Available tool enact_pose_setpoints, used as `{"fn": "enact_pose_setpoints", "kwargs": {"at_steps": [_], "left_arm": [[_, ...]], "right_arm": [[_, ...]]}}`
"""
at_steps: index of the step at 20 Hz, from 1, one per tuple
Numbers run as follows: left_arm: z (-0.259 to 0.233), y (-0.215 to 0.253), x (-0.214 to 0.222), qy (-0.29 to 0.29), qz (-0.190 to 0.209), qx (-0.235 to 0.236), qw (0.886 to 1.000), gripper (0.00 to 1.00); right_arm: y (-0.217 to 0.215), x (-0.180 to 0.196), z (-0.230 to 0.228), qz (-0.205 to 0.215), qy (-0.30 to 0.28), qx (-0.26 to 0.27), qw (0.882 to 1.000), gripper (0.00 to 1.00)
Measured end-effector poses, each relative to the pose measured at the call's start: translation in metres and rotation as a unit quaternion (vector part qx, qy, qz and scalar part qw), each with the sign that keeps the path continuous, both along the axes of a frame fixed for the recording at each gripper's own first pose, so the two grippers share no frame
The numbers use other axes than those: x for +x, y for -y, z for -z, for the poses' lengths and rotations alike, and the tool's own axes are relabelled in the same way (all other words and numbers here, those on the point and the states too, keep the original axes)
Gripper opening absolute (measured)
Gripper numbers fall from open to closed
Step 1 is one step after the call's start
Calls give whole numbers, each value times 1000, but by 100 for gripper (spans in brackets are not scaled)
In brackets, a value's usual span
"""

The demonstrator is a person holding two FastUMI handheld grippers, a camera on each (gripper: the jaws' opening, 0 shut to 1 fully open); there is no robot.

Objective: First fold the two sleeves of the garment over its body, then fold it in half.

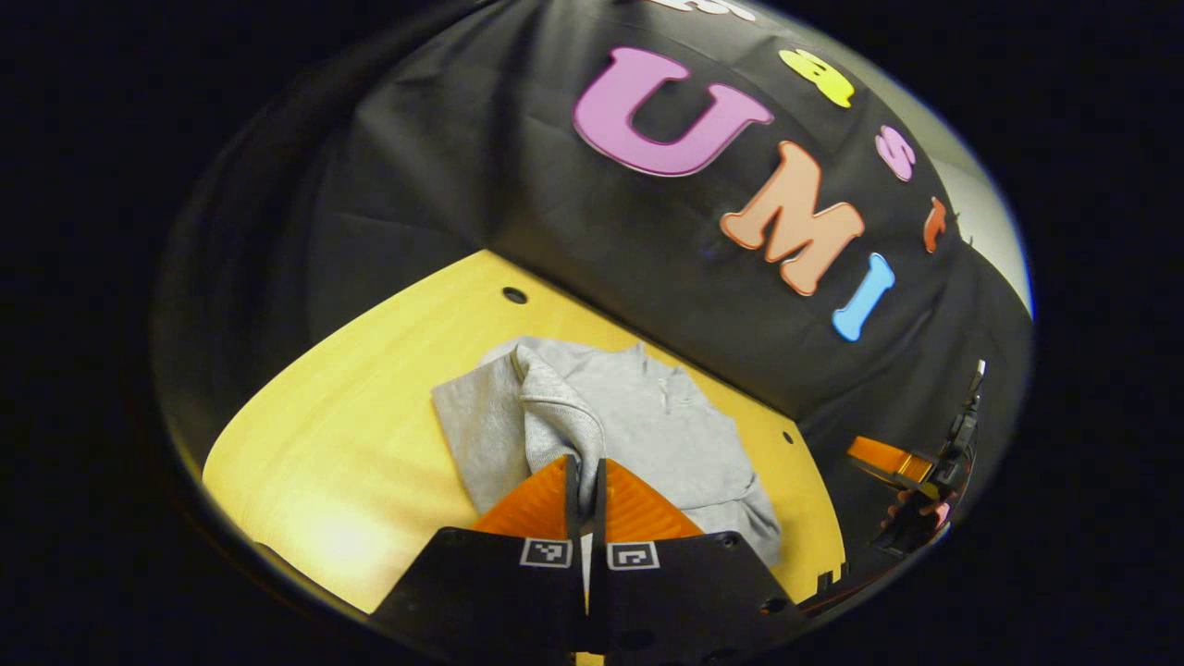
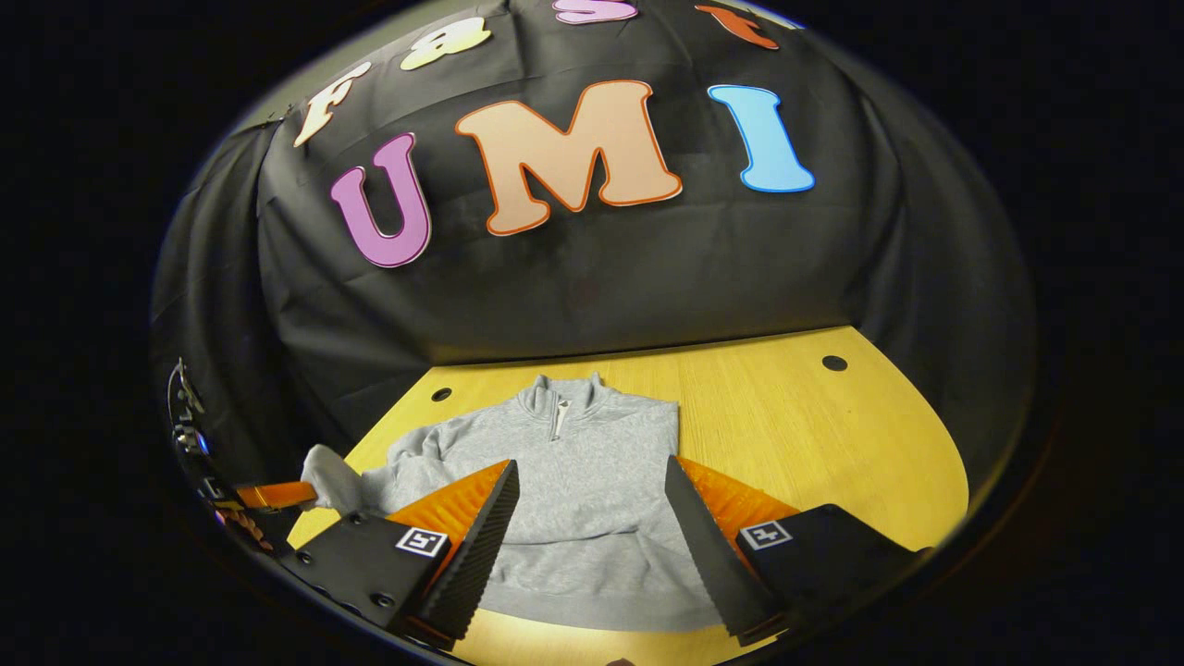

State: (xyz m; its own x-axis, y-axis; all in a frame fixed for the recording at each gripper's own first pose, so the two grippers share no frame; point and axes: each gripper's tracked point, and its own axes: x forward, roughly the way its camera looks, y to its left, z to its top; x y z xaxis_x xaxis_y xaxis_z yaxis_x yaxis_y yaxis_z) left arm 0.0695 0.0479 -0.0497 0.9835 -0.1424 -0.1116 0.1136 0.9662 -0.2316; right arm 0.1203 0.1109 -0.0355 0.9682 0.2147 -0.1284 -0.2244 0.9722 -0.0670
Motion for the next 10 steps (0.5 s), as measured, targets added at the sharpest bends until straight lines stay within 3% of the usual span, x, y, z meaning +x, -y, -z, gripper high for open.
{"fn": "enact_pose_setpoints", "kwargs": {"at_steps": [5, 10], "left_arm": [[-12, 86, 36, 2, 80, 28, 996, 0], [-17, 175, 65, 0, 157, 58, 986, 0]], "right_arm": [[37, 5, -7, 11, 0, 1, 1000, 98], [69, 10, -15, 22, 2, -3, 1000, 99]]}}
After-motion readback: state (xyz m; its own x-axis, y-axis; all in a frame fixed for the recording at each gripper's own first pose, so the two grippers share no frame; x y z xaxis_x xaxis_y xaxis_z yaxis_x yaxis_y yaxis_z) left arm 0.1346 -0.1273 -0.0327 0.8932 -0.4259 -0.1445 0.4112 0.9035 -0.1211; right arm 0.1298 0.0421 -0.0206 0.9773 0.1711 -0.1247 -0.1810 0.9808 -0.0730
